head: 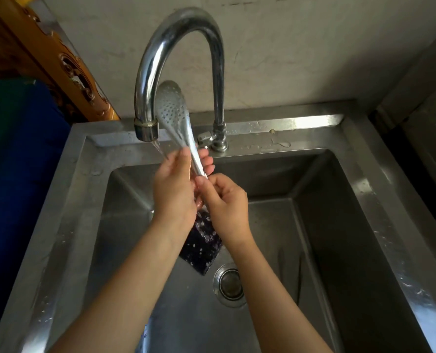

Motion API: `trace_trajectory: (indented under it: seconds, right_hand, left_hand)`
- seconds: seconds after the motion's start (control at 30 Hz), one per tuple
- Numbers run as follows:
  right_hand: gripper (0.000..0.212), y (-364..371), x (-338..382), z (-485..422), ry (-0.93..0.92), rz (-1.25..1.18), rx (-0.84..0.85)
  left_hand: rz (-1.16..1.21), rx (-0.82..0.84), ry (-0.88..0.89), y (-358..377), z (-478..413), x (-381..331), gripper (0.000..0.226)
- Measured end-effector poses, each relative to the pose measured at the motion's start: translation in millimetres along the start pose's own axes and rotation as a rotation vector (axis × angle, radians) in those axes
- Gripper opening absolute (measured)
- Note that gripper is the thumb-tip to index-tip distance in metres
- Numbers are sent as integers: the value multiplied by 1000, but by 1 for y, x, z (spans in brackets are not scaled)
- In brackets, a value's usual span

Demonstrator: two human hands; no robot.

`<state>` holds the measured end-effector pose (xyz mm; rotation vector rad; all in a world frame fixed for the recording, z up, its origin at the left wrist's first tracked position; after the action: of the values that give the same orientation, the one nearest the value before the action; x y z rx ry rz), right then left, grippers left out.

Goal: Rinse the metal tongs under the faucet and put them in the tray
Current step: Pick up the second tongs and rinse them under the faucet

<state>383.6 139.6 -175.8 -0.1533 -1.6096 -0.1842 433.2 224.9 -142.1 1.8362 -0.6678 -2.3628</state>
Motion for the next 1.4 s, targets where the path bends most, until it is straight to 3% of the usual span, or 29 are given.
trace_trajectory:
  seconds: [0.1, 0.23, 0.3, 0.37, 0.47, 0.6, 0.7, 0.8, 0.93, 1.03, 1.13, 1.27, 1.33, 1.4]
  right_hand:
    - [8, 11, 6, 8, -33, 170, 31]
    - [46, 23, 12, 21, -186, 295, -3]
    - [56, 27, 5, 17, -95, 236, 54]
    - [47, 37, -3, 12, 45, 143, 183]
    - [24, 38, -7, 10, 60, 216, 179]
    - [21, 36, -2, 9, 22, 272, 143]
    - [24, 34, -2, 6, 20, 252, 129]
    - [35, 31, -8, 4, 78, 116, 109]
    - [45, 31, -21, 8, 161, 33, 87]
    - [49, 32, -33, 14, 206, -23, 46]
    - [48, 33, -40, 14, 222, -102, 77]
    - [45, 35, -39, 10, 225, -292, 195]
    - [42, 34, -38, 6, 228, -333, 176]
    - [43, 34, -37, -1, 235, -338, 153]
  left_hand:
    - [17, -42, 21, -1, -3, -1, 18]
    - [108, -141, 56, -10, -22, -17, 26]
    - [139, -175, -6, -14, -29, -17, 38]
    - [121, -186, -20, -19, -30, -16, 42]
    - [-191, -210, 111, -28, -25, -16, 30]
    - [-296, -91, 134, -28, -29, -7, 16]
    - [76, 138, 7, -17, -39, 1, 16]
    - [216, 274, -87, -8, -44, 2, 32]
    - [107, 215, -161, -4, -45, 9, 57]
    - [-11, 133, -43, -5, -50, 1, 36]
    - [64, 213, 64, 0, -54, -11, 17]
    - [82, 321, 68, 5, -52, -10, 32]
    - [79, 288, 58, 1, -54, -12, 44]
    - [154, 314, 23, 0, -56, -13, 40]
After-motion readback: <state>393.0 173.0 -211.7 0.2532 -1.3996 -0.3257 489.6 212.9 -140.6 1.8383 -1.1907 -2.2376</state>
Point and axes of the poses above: each hand's wrist, its own z-axis away from the middle knuckle, its own y-axis out of the palm, x = y × z, the point moved 7 cm from there along -z, towards the middle knuckle, and after that the axes turned 13 degrees about x, right-handed, at the moved point
